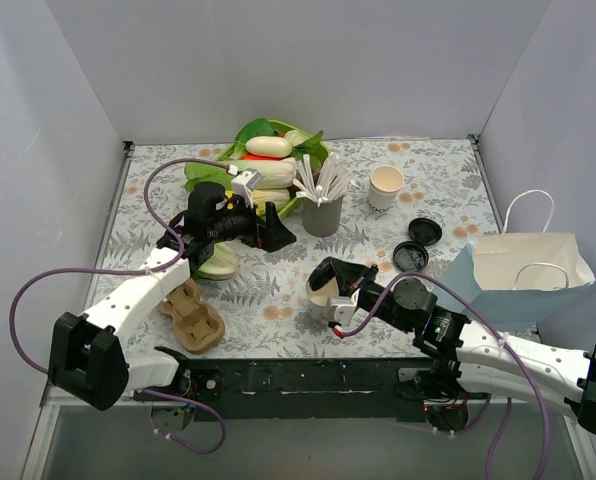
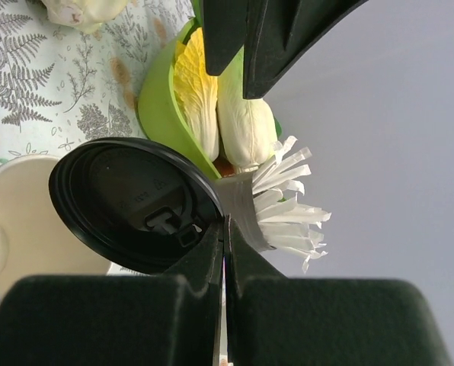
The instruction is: Pack the takeout coffee
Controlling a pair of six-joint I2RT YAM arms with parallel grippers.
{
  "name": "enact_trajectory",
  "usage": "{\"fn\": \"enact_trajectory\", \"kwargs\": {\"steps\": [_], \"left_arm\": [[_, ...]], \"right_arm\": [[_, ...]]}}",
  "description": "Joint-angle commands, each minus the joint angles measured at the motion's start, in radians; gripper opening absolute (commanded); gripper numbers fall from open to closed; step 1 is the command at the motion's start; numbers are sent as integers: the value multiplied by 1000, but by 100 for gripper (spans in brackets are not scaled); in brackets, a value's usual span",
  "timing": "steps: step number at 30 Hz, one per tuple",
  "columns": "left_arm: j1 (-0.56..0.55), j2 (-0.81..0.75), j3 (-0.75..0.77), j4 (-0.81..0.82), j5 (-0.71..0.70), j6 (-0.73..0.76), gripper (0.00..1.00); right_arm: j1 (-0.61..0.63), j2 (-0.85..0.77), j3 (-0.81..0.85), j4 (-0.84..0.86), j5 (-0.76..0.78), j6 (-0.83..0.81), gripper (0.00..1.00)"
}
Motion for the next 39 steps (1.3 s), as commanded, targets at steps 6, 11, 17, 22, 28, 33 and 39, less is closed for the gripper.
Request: {"fn": "enact_trajectory", "kwargs": {"steps": [6, 11, 17, 22, 28, 33, 39], "left_arm": [[0, -18, -101, 87, 146, -71, 98], [-2, -7, -156, 130, 169, -91, 98], [-14, 89, -154, 169, 233, -152, 94], [-37, 112, -167, 224, 235, -171, 93], [-45, 167, -168, 216, 246, -175, 91], [-51, 195, -179, 227, 260, -175, 91], [-52, 236, -187, 224, 263, -175, 90]], "right_arm": [[13, -36, -71, 117, -28, -64, 1], [18, -50, -97, 126, -33, -94, 1], [27, -67, -101, 92, -24, -96, 1], [35, -73, -95, 51, -28, -113, 1], [38, -76, -107, 40, -29, -128, 1], [38, -62, -97, 23, -7, -104, 1], [42, -82, -114, 6, -12, -107, 1]]}}
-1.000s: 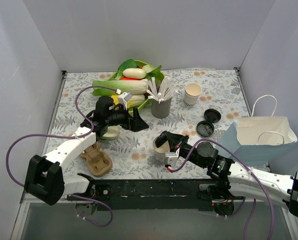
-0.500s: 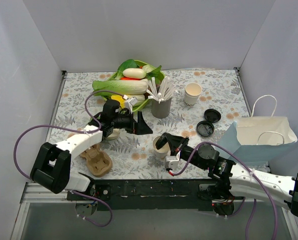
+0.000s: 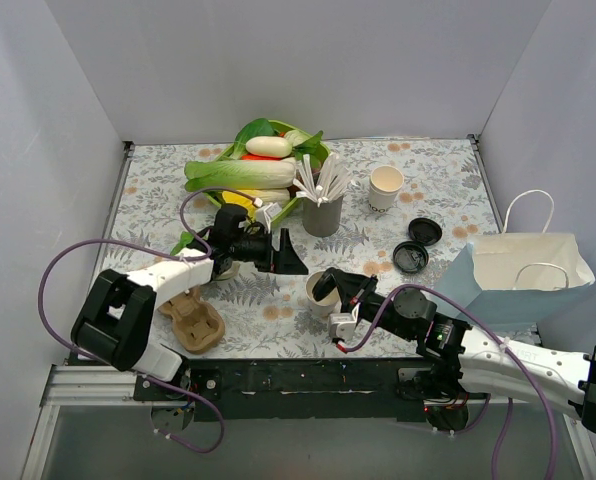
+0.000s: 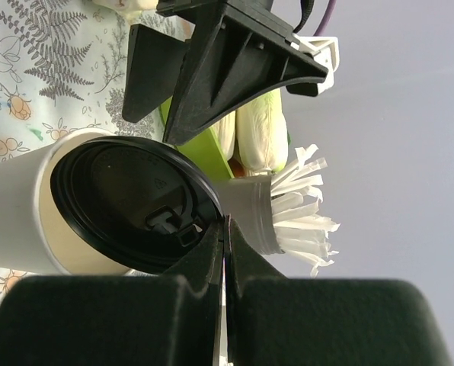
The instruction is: Pack the takeout coffee
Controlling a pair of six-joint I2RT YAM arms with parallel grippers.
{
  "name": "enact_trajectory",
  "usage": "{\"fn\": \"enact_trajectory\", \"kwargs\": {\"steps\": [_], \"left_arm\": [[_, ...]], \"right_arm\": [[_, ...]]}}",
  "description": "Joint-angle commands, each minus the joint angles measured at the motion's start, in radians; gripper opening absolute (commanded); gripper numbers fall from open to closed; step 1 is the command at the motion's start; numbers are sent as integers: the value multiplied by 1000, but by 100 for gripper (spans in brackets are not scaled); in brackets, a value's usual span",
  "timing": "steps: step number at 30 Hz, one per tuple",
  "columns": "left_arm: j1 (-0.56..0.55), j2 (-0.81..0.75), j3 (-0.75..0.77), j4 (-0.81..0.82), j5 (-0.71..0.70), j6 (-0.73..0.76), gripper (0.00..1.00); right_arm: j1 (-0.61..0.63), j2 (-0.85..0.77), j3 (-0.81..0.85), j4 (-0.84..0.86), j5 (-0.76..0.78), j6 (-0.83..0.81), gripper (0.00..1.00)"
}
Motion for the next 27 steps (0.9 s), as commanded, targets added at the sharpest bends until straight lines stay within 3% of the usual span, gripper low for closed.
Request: {"fn": "enact_trajectory", "kwargs": {"steps": [1, 27], "left_arm": [[-4, 28, -13, 16, 22, 3, 90], [-36, 142, 45, 69, 109, -6, 89]], "right_arm": [[8, -24, -17, 0, 9, -4, 1], [13, -21, -24, -25, 2, -9, 1]]}}
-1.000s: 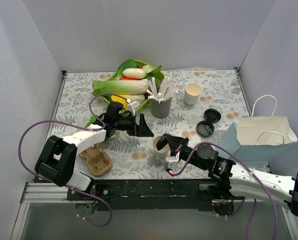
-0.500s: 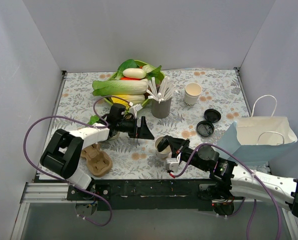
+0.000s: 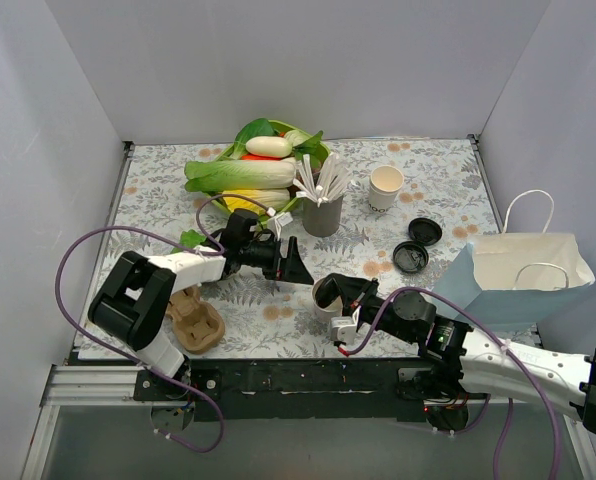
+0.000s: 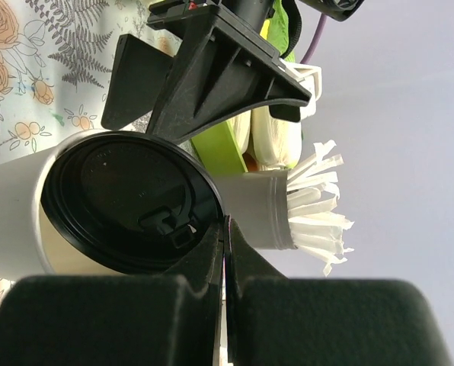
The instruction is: Pack the takeout coffee
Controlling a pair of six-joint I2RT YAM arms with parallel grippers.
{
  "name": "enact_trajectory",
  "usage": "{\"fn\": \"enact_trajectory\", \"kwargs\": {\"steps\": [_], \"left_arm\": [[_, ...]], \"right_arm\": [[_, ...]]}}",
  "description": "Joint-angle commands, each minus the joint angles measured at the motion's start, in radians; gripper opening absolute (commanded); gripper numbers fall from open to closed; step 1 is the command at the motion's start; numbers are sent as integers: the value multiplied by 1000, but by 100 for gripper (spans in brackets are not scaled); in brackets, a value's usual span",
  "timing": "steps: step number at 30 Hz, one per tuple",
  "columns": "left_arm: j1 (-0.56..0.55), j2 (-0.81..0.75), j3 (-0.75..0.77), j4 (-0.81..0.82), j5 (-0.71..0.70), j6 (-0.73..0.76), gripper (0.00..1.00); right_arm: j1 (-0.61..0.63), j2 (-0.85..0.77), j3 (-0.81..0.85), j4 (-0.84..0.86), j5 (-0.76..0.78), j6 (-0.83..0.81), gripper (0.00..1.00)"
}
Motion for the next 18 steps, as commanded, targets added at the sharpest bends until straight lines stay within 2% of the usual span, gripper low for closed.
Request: {"fn": "enact_trajectory", "kwargs": {"steps": [1, 7, 18], "left_arm": [[-5, 6, 40, 33, 25, -9, 89], [-5, 16, 40, 69, 52, -41, 89], [-45, 46, 58, 33, 51, 13, 88]], "right_arm": [[7, 8, 0, 18, 2, -1, 1], [8, 23, 6, 24, 6, 0, 1], [8, 23, 10, 24, 16, 5, 1]]}}
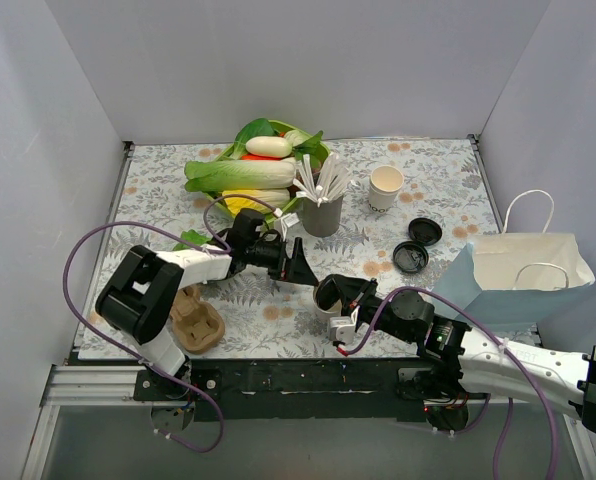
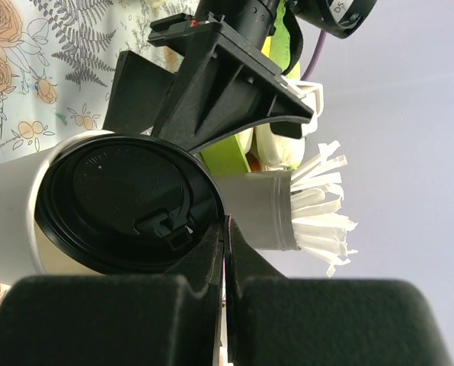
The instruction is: Pack the takeout coffee
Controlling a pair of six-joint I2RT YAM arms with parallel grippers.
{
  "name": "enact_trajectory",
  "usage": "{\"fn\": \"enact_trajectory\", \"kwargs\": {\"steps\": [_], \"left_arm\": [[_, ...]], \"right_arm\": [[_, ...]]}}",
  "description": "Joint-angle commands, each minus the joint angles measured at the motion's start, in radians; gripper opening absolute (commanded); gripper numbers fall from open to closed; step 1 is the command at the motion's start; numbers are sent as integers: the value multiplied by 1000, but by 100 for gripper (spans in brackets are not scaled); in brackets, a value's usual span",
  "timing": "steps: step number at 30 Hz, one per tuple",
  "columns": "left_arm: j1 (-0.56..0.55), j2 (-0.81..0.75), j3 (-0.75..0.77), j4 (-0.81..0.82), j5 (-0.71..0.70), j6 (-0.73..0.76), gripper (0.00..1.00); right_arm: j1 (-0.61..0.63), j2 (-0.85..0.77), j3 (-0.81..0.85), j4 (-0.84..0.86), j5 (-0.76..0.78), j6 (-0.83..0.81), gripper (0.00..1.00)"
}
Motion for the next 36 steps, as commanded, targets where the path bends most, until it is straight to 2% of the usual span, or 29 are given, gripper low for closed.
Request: {"fn": "enact_trajectory", "kwargs": {"steps": [1, 6, 13, 28, 31, 36], "left_arm": [[-23, -2, 37, -27, 12, 47, 88], [-26, 0, 42, -53, -32, 63, 87], [-27, 9, 50, -73, -90, 78, 86], [-27, 24, 63, -46, -58, 47, 85], [-26, 24, 62, -35, -46, 26, 85], [-26, 26, 74, -33, -48, 26, 85]], "right_arm": [[7, 2, 10, 16, 16, 3, 1], [8, -18, 21, -13, 10, -5, 1], [8, -140, 47, -204, -73, -20, 1], [7, -208, 76, -429, -133, -66, 1], [8, -229, 84, -477, -182, -85, 8], [7, -243, 92, -518, -205, -89, 10]]}}
